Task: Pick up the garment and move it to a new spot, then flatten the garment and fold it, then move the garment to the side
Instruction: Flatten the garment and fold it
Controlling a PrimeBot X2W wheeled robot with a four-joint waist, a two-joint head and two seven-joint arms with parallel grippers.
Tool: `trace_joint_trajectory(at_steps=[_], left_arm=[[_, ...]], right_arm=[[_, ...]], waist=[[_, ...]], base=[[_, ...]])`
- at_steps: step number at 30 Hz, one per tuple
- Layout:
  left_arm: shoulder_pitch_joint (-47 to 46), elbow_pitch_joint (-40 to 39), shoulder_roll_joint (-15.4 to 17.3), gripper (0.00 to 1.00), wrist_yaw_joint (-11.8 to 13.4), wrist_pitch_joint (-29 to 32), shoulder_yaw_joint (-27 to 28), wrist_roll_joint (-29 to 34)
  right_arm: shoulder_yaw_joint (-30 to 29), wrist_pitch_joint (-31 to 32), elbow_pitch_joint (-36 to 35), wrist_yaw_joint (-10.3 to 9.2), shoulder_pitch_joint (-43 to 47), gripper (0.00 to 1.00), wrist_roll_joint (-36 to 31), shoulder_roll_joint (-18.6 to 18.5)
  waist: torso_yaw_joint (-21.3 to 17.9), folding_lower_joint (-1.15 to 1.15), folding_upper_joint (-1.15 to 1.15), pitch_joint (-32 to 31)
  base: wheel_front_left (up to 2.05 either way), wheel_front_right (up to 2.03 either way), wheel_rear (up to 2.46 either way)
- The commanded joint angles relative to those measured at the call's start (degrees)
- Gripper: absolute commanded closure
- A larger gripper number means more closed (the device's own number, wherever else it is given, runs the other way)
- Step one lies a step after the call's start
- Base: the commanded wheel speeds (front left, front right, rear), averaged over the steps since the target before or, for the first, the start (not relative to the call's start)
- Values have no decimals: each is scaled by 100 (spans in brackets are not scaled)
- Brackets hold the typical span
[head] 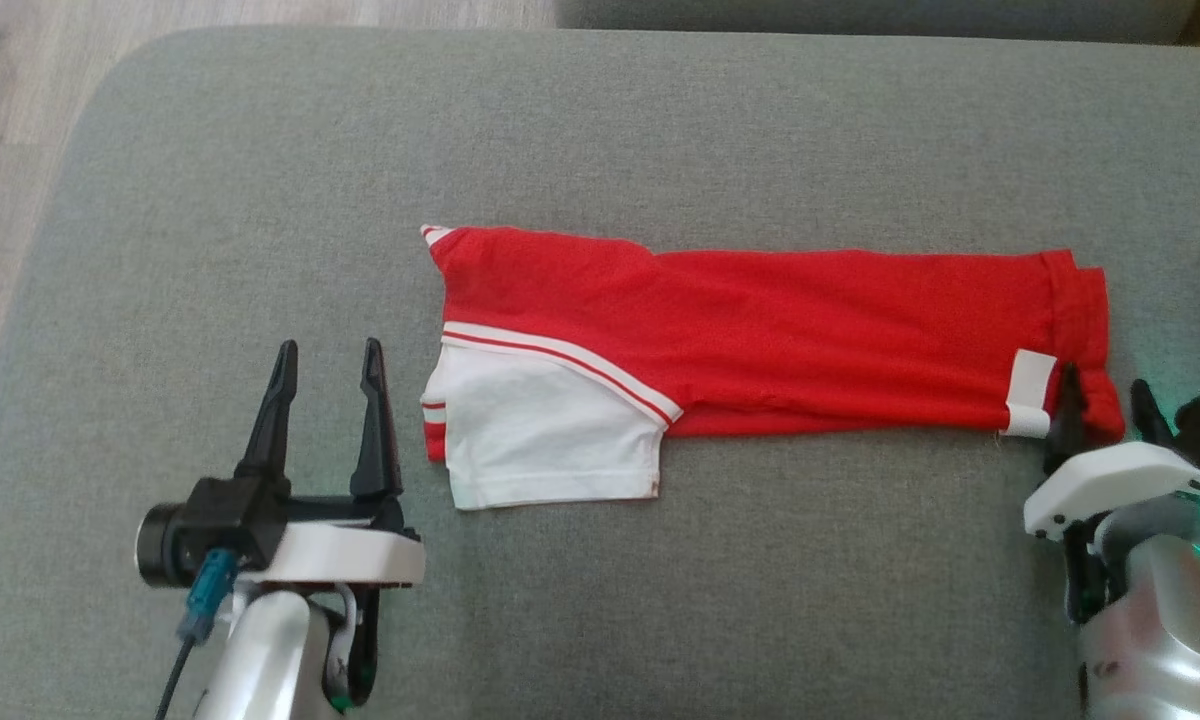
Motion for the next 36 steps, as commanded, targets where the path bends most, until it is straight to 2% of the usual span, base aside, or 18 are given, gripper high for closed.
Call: trace_joint_trajectory(at_steps=[1,5,6,13,20,24,28,36], left_arm=[[-239,-110,29,0,-40,-54,265,98],[-334,-44,11,0,-102,-54,317,188],[-373,-38,4,0,-119,-54,369,214],[-336,-9,-13,0,-183,-54,491,285],[-243,28,-27,0,-246,-54,500,293],[-202,39,-31,0,-255,-54,492,306],[-167,63,-34,0,-264,-54,477,303],[-93,101,-37,0,-270,-55,418,256]], right_arm=[[116,-33,3,21,-223,0,-82,40],[279,-67,436,21,-343,0,-47,43],[340,-130,572,21,-383,100,-35,44],[-66,-365,505,21,-451,100,-283,6],[-676,-364,352,21,-335,100,-501,-450],[-873,-353,250,21,-346,100,-484,-546],[-783,-310,158,21,-406,100,-344,-432],[158,-20,-346,21,-525,100,537,-50]], waist=[[11,-1,0,16],[-7,-1,0,-14],[-33,-1,0,-46],[-160,-1,0,-188],[-267,-1,0,-355],[-303,-1,0,-445],[-306,-1,0,-530],[-178,-1,0,-757]], base=[[0,0,0],[0,0,0],[0,0,0],[0,0,0],[0,0,0],[0,0,0],[0,0,0],[0,0,0]])
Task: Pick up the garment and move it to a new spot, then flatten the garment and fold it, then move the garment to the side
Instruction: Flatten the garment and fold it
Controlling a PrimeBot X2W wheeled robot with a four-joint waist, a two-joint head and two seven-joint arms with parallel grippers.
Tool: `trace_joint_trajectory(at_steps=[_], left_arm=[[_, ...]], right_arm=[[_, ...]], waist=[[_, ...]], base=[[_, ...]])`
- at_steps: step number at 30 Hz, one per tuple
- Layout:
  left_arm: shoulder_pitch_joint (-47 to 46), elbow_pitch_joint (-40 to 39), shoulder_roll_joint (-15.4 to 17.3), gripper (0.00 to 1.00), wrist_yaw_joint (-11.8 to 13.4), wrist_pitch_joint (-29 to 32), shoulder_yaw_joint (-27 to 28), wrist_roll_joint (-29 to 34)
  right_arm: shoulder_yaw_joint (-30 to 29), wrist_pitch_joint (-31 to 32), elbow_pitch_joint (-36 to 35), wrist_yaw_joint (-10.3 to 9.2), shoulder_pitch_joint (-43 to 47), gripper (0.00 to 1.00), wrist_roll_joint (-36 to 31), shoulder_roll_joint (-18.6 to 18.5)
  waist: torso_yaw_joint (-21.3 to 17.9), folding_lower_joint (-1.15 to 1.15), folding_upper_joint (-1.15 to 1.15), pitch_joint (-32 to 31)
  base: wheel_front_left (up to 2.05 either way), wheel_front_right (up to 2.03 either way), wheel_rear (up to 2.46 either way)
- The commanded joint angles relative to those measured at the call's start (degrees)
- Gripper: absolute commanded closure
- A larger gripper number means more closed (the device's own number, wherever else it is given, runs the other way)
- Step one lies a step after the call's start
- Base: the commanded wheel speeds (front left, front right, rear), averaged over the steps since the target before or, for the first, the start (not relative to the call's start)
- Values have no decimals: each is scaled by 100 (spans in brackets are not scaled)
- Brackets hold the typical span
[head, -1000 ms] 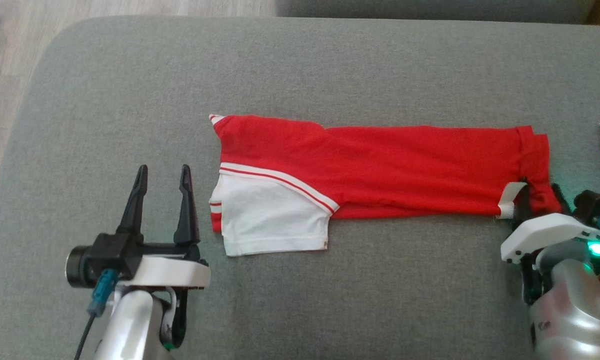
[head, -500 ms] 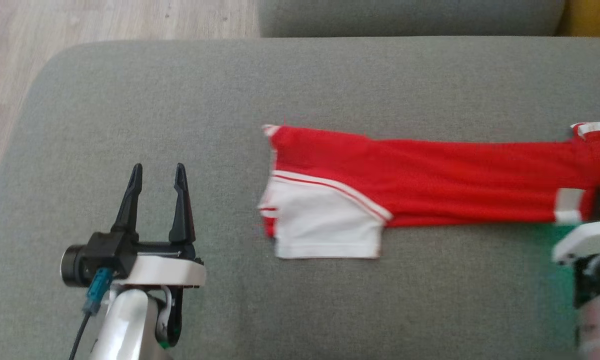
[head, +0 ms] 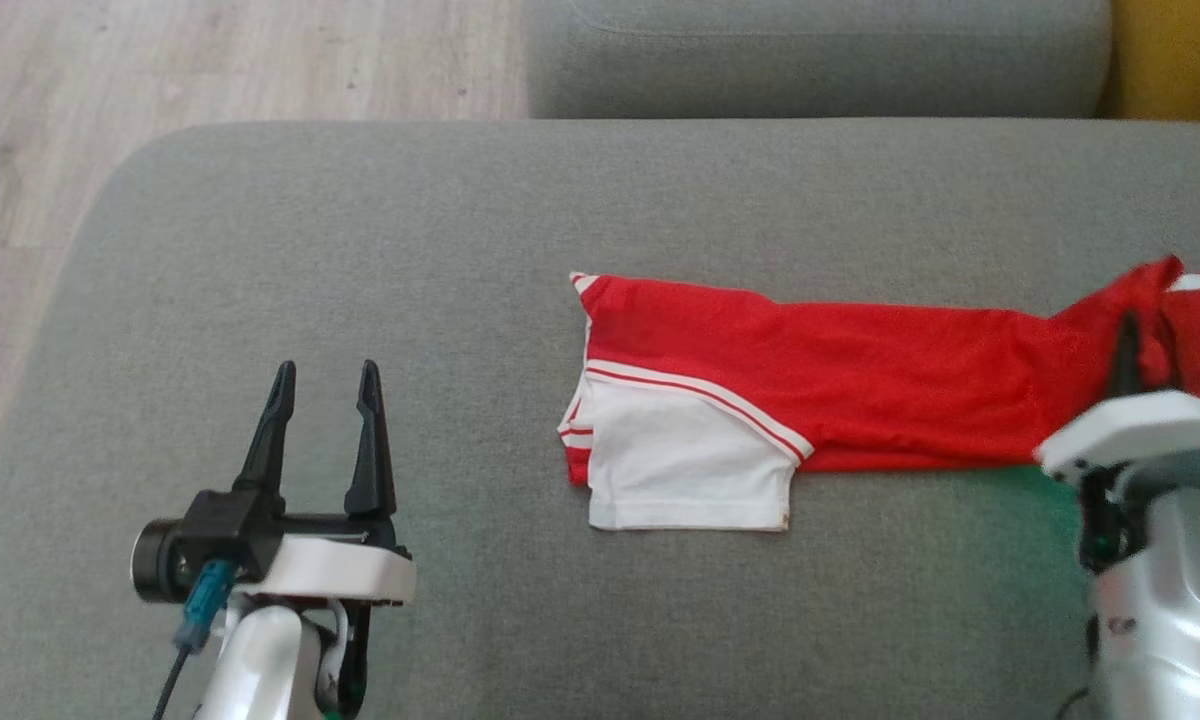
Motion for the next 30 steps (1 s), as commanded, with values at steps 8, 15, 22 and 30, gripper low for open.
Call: trace_joint_trajectory(at_steps=[8,15,22,30], left_arm=[[-46,-146,19,0,36,-53,65,-60],[-24,-135,19,0,44,-53,11,-75],[-87,-133,18,0,33,-53,-105,-105],[-208,-142,18,0,56,-53,-169,-124]], right_arm=[[2047,222,-982,20,19,100,1753,97],[3512,120,-1230,20,165,100,2620,98],[4458,-123,-817,20,46,100,3104,99],[5322,-392,-226,20,-271,100,3851,99]], waist=[[404,0,0,-245],[762,0,0,-236],[1045,0,0,-90],[1214,0,0,156]], base=[[0,0,0],[0,0,0],[0,0,0],[0,0,0]])
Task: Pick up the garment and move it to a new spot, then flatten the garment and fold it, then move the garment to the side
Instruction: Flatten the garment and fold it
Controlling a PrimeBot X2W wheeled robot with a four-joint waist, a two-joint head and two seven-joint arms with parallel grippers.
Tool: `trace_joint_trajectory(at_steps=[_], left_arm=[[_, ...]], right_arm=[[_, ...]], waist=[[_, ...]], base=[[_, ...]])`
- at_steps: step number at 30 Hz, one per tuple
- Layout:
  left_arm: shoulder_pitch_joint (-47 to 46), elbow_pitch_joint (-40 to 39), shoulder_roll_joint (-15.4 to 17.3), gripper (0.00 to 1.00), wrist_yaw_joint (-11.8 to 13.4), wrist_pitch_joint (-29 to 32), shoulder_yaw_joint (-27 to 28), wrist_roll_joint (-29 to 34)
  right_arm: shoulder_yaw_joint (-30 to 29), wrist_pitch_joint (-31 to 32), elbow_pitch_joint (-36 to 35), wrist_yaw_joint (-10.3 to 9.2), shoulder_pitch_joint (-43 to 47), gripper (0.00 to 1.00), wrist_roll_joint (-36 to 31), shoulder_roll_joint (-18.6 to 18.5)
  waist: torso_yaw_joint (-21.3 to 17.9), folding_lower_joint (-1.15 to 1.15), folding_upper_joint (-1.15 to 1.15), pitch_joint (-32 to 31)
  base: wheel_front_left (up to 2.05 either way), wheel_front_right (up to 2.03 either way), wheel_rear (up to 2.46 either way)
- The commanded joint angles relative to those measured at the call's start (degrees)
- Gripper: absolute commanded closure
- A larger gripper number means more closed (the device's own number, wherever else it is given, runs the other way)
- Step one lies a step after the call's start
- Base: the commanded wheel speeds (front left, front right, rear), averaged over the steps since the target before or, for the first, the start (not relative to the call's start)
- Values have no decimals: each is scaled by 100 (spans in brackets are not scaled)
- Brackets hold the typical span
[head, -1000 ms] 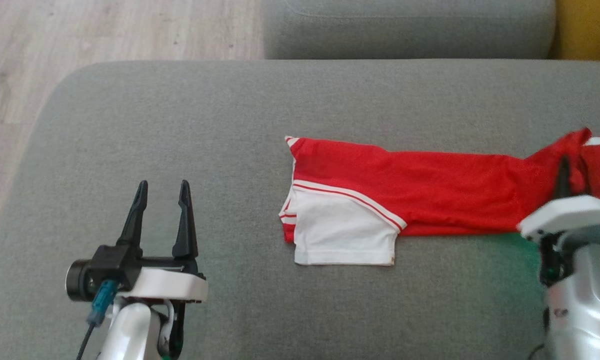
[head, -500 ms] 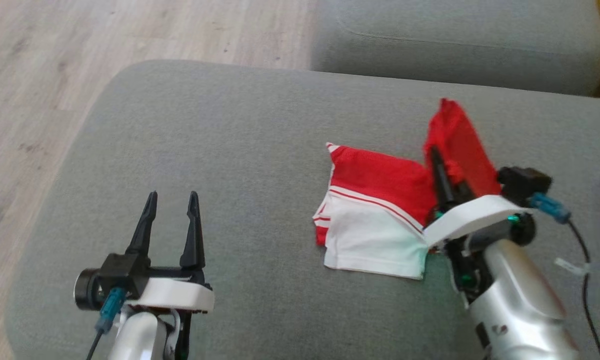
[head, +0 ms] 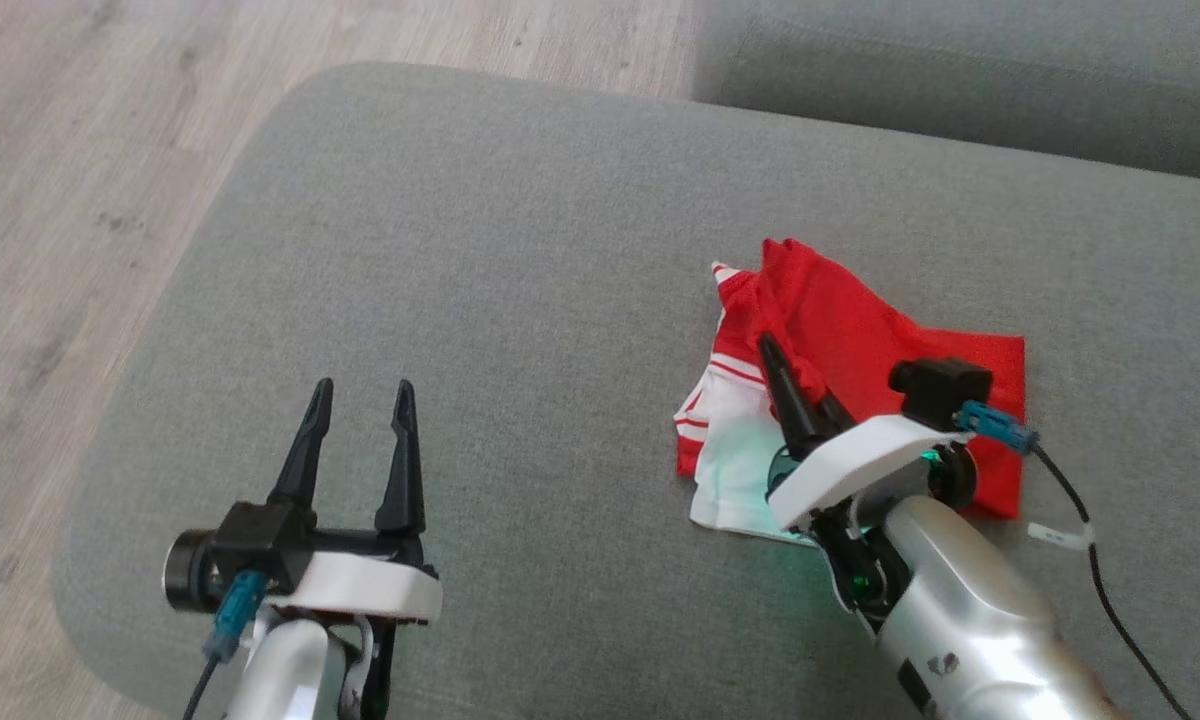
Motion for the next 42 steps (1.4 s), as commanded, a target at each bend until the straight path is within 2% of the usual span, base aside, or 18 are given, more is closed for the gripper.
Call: trace_joint_trajectory(at_steps=[1,7,8,9,14,17,21,25,29,31,32,38,42], left_arm=[[-326,-195,19,0,26,-55,161,-28],[-386,-205,19,0,53,-55,136,-60],[-393,-201,19,0,60,-55,130,-64],[-401,-193,19,0,65,-55,124,-70],[-411,-145,19,0,77,-55,117,-71],[-398,-139,19,0,69,-55,124,-55],[-360,-157,19,0,58,-55,166,-39],[-300,-192,19,0,62,-55,221,-27],[-234,-238,19,0,85,-55,274,-23],[-190,-262,19,0,104,-55,300,-19],[-175,-270,19,0,114,-55,316,-18],[-101,-308,19,0,171,-55,421,-104],[-15,-279,19,0,204,-55,451,-98]], right_arm=[[265,-135,-10,21,-279,100,109,35],[711,-219,364,21,-353,98,298,35],[795,-231,407,21,-348,37,319,35],[898,-238,403,21,-323,0,387,35],[1531,-254,161,21,-322,0,690,35],[1443,-260,215,21,-511,0,555,36],[740,-261,175,21,-621,0,54,36],[-233,-262,58,21,-544,0,-1022,19],[-1389,-262,-682,21,-93,0,-2257,-62],[-2149,-263,-1374,21,415,0,-3003,-48],[-2340,-263,-1571,21,582,0,-3190,-35],[-2840,-263,-2347,21,1343,0,-3827,25],[-2921,-263,-2568,21,1660,0,-3771,33]], waist=[[49,0,0,102],[74,0,0,207],[72,0,0,213],[68,0,0,215],[-63,0,0,173],[-193,0,0,119],[-406,0,0,20],[-668,0,0,-69],[-918,0,0,-143],[-1079,0,0,-171],[-1136,0,0,-174],[-1398,0,0,-151],[-1504,0,0,-148]], base=[[0,0,0],[0,0,0],[0,0,0],[0,0,0],[0,0,0],[0,0,0],[0,0,0],[0,0,0],[0,0,0],[0,0,0],[0,0,0],[0,0,0],[0,0,0]])
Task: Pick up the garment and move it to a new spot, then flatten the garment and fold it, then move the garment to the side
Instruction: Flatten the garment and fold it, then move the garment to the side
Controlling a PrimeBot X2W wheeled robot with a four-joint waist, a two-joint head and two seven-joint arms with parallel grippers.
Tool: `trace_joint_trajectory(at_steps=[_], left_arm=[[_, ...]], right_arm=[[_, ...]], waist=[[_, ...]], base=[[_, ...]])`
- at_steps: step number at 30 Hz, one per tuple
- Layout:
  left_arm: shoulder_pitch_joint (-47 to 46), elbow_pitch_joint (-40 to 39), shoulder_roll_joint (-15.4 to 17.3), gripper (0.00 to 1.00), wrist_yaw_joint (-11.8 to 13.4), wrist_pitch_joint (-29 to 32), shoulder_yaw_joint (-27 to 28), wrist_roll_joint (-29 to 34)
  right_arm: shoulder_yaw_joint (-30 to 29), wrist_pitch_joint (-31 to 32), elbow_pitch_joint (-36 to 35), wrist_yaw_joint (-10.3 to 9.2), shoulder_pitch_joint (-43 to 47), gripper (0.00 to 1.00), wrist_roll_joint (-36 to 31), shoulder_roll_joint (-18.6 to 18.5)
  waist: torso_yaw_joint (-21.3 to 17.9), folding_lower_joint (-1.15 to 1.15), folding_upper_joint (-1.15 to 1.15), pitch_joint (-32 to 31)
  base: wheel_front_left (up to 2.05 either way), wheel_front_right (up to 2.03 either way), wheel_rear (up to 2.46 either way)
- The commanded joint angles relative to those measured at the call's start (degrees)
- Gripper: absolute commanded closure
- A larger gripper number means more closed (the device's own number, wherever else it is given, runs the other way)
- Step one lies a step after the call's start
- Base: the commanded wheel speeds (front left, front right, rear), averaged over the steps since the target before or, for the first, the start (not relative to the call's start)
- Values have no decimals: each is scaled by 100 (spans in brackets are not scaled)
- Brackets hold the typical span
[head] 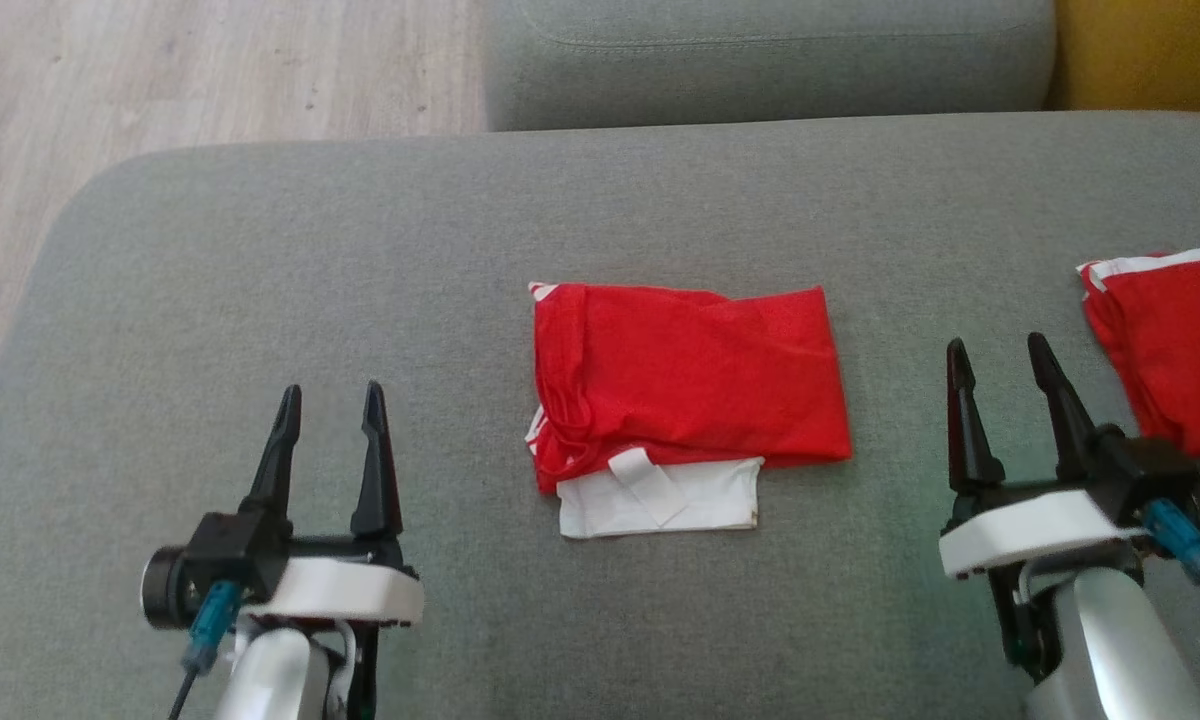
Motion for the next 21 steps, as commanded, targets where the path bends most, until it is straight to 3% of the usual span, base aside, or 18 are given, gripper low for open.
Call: trace_joint_trajectory(at_steps=[1,12,21], left_arm=[[-96,-158,20,0,53,-55,252,3],[-156,-137,20,0,53,-55,231,42],[-360,-151,20,0,30,-55,91,55]], right_arm=[[129,-62,-241,21,-53,0,46,6],[124,-62,-265,21,-76,0,113,7],[152,143,493,21,-654,0,198,8]], waist=[[-38,1,0,13],[11,1,0,96],[282,1,0,419]], base=[[0,0,0],[0,0,0],[0,0,0]])
